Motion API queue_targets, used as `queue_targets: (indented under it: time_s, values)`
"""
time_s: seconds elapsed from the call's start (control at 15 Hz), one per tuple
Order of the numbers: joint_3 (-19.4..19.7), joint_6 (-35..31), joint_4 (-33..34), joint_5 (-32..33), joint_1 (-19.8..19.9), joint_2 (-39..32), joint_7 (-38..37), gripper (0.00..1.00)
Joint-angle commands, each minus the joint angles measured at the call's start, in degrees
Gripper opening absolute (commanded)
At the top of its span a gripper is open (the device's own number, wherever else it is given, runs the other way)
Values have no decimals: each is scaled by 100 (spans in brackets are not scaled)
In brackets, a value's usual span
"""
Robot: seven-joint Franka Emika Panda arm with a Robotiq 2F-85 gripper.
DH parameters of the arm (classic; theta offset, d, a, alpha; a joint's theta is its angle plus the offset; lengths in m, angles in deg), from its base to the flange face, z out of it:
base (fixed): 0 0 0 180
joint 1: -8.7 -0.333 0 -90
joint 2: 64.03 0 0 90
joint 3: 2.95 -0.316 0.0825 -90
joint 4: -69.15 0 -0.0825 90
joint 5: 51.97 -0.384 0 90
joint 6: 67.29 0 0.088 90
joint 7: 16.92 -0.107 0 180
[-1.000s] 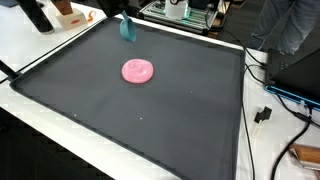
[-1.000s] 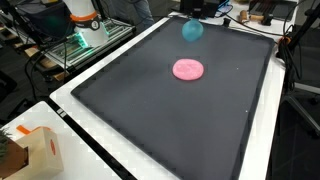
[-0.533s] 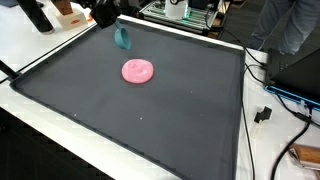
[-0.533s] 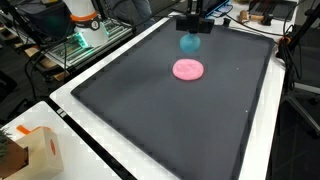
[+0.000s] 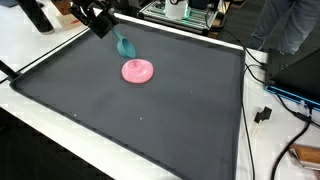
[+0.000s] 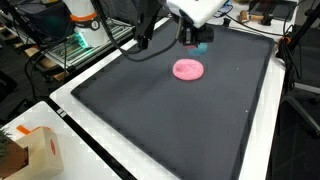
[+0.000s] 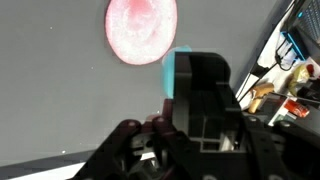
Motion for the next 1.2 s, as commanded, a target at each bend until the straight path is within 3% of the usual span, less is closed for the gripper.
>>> queue_targets:
  time_s: [0.0, 0.33, 1.13]
  values:
    - [9, 338, -31, -695, 213, -364, 573, 25]
    - [78, 684, 43, -1269, 323, -907, 890, 25]
    - [296, 1037, 383, -1977, 549, -1677, 933, 25]
